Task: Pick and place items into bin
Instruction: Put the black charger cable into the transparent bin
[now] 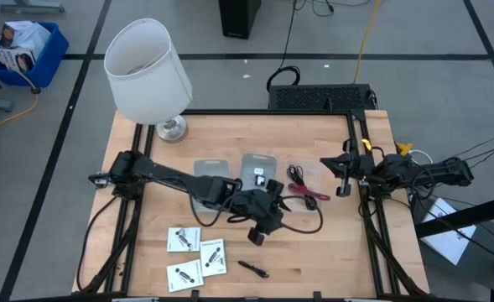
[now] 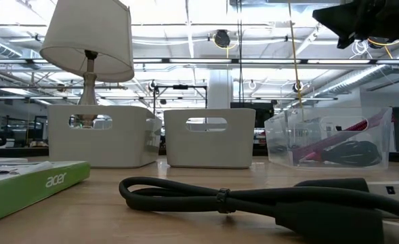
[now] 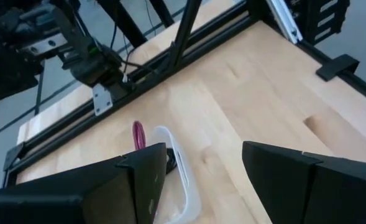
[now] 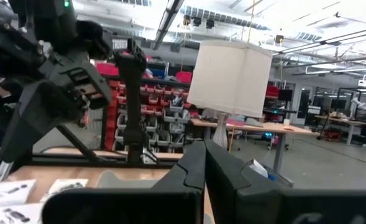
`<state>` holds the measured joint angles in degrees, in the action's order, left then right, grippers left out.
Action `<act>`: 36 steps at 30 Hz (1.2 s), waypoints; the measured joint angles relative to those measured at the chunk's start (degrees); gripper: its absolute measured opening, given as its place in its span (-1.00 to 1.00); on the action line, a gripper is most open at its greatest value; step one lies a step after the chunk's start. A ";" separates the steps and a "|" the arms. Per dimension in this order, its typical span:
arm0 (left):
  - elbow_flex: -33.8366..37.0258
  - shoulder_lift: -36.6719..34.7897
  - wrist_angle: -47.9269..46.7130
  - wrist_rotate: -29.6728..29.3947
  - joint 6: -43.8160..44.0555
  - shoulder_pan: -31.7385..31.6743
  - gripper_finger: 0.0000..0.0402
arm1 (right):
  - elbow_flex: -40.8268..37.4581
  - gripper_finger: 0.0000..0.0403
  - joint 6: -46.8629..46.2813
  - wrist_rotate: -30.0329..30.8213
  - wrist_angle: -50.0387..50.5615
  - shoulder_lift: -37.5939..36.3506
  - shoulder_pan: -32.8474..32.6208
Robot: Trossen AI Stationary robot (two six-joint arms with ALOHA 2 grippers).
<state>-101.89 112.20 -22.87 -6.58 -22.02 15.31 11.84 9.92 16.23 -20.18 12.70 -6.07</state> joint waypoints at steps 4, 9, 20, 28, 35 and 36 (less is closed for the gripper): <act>0.00 0.00 -1.02 -1.17 0.74 -0.28 0.09 | 0.00 -1.00 0.44 0.04 -0.30 1.05 0.00; 0.01 0.00 -1.14 -2.59 2.88 -0.58 0.09 | 0.00 -1.00 -0.20 0.04 -0.82 2.12 0.00; 0.04 0.09 -21.64 -8.76 16.07 1.62 0.09 | 0.00 -1.00 -0.01 0.09 -0.62 3.48 0.00; 0.03 0.49 -24.72 -8.92 20.52 6.55 0.09 | 0.00 -0.98 -0.86 0.20 -0.53 3.48 0.01; 0.11 2.96 -27.90 -3.10 23.91 9.07 0.09 | -3.34 -0.98 -3.63 0.22 -2.49 3.69 0.05; 0.11 3.45 -27.95 -1.56 24.78 9.12 0.09 | -4.07 -0.98 -3.37 0.40 -4.14 3.74 0.09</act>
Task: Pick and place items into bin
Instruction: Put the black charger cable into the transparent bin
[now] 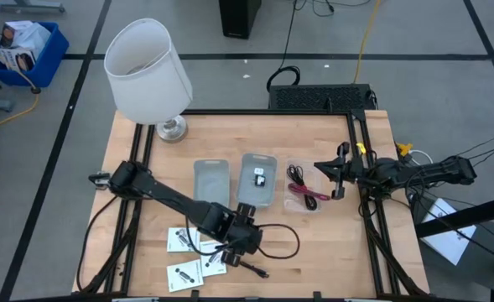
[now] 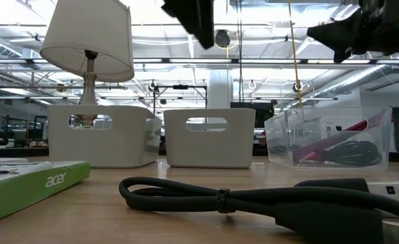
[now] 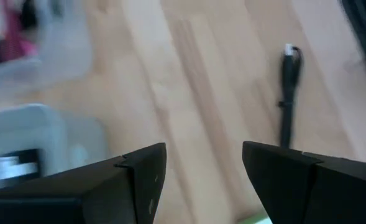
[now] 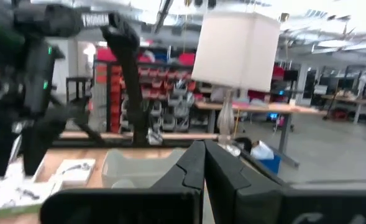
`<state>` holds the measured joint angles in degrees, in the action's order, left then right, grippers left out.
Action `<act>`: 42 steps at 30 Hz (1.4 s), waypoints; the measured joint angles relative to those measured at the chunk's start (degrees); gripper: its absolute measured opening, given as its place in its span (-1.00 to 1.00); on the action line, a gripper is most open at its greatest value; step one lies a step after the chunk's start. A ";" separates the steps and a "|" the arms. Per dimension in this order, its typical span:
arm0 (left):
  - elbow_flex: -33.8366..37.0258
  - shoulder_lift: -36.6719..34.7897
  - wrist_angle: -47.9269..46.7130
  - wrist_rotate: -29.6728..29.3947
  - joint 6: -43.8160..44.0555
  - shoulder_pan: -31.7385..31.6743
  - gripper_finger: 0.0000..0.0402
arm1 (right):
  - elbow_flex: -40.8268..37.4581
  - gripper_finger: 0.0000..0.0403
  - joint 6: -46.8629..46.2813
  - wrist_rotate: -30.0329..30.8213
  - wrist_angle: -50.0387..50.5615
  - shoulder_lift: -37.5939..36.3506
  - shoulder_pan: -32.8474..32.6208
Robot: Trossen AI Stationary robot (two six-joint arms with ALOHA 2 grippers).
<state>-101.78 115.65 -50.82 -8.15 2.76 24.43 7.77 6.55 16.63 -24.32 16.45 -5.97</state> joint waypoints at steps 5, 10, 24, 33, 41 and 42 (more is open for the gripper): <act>0.04 3.01 -0.52 5.33 1.01 0.20 0.09 | -2.42 -0.98 0.22 1.41 -7.91 0.10 0.02; 0.04 6.44 2.07 12.40 3.21 0.65 0.09 | -2.93 -0.98 0.30 1.48 -8.89 0.17 0.02; 0.02 11.84 13.59 6.14 11.09 7.62 0.09 | -2.95 -0.98 -0.76 1.50 -8.35 0.26 0.02; -0.08 16.48 13.48 2.09 10.71 7.48 0.09 | -2.95 -0.98 -1.82 1.35 -7.97 0.24 0.02; -0.22 17.51 13.45 7.08 8.10 5.47 -0.14 | -2.95 -0.98 -1.82 1.33 -7.99 0.22 0.02; -0.22 17.44 13.37 7.46 7.62 5.27 -0.24 | -2.95 -0.98 -1.82 1.33 -7.98 0.22 0.02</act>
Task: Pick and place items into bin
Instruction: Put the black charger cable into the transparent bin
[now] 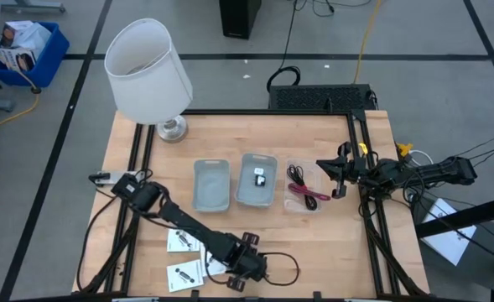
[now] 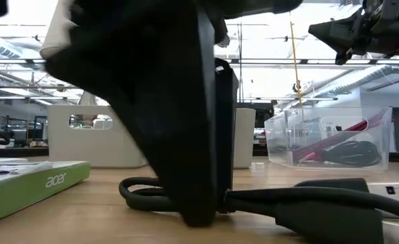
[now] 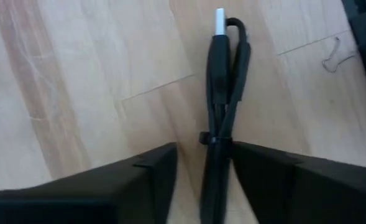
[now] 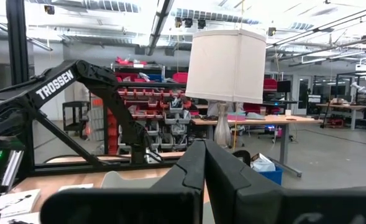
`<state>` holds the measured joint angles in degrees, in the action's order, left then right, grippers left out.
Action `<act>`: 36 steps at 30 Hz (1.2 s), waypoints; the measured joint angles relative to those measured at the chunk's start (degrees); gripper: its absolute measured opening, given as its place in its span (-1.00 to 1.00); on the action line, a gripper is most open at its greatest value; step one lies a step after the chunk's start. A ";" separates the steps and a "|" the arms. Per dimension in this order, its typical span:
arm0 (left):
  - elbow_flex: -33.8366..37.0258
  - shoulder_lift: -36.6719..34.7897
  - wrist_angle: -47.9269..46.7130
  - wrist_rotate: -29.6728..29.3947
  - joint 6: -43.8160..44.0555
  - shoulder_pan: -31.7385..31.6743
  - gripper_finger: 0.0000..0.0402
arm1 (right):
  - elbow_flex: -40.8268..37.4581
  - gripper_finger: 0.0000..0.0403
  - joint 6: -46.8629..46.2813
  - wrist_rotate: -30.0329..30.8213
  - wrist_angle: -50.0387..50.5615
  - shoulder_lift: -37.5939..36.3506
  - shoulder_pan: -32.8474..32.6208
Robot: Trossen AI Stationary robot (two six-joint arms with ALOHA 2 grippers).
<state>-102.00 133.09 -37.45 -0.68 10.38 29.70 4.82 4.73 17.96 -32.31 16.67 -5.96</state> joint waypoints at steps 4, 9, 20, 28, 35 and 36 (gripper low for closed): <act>0.07 -0.05 -0.07 0.89 -0.20 -1.06 -0.75 | 0.00 -0.98 0.24 -0.02 0.01 0.00 0.00; 0.11 -0.01 0.09 1.03 -1.12 -1.21 -0.87 | 0.00 -0.98 0.49 -0.02 0.71 0.00 0.00; 0.55 -6.66 -4.17 -8.59 -12.48 -1.83 -0.93 | 0.00 -0.98 -1.40 -0.02 3.19 0.02 -0.02; 0.38 -18.32 -8.79 -18.85 -21.67 -6.80 -0.95 | 0.00 -0.98 -3.09 -0.02 5.69 0.02 -0.02; 0.28 -22.45 -5.69 -20.77 -34.71 -15.13 -0.95 | 0.00 -0.99 -0.82 -1.41 5.78 -0.44 -0.02; 0.28 -22.48 -4.51 -19.53 -37.23 -16.35 -0.95 | 0.00 -0.99 -0.52 -1.83 5.67 -0.43 -0.02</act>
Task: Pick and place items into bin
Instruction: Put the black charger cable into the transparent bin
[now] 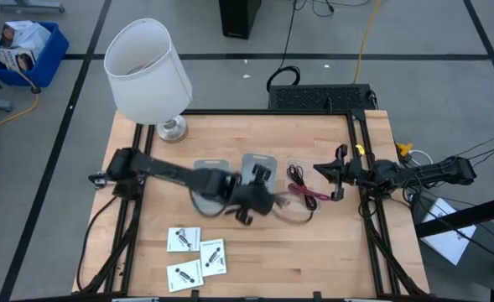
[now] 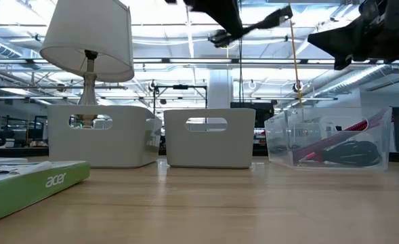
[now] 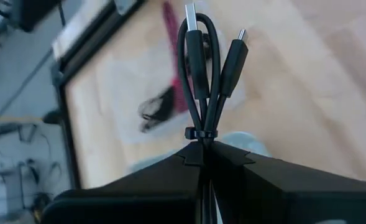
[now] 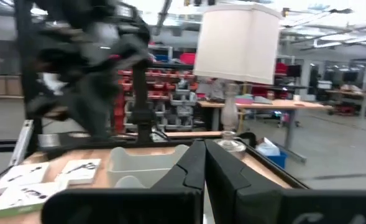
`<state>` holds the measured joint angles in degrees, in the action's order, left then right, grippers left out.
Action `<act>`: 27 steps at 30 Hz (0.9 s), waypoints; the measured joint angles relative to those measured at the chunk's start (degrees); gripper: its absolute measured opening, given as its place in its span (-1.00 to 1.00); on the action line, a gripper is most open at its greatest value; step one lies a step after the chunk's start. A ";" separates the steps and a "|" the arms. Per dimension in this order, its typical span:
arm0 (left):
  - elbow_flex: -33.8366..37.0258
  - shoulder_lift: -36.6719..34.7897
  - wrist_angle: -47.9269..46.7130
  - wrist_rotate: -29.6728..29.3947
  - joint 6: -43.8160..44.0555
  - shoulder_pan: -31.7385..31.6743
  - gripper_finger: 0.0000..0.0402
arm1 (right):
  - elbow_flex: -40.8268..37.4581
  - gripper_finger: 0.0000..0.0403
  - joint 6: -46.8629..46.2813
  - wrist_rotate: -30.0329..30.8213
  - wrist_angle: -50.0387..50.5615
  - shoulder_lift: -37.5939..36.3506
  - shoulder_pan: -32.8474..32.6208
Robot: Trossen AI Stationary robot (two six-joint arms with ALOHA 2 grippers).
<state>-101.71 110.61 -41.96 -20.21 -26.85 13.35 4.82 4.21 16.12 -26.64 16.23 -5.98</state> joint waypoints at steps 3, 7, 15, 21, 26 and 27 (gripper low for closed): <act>0.00 0.41 2.73 4.42 -6.88 -2.93 -0.95 | 0.00 -1.00 -0.26 -3.76 0.47 -0.22 0.02; 0.04 1.19 5.01 10.79 -16.91 -5.59 -0.95 | 0.04 -1.00 -2.01 -6.32 1.25 -0.58 0.02; 0.00 3.58 10.51 14.63 -27.24 -8.41 -0.95 | 6.65 -1.00 -2.05 -4.18 13.79 -4.66 0.01; -0.02 8.03 19.45 17.61 -30.75 -10.55 -0.95 | 5.75 -1.00 -1.76 -4.01 18.13 -6.64 0.00; -3.12 12.22 22.76 18.86 -36.24 -12.15 -0.95 | 6.24 -1.00 0.77 -4.20 17.45 -8.43 0.00; -4.29 13.10 22.68 19.21 -36.39 -12.70 -0.95 | 6.51 -1.00 1.15 -4.11 16.97 -8.81 0.00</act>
<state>-106.00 123.71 -19.29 -1.00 -63.24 0.65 11.33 5.36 12.01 -9.67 7.42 -5.98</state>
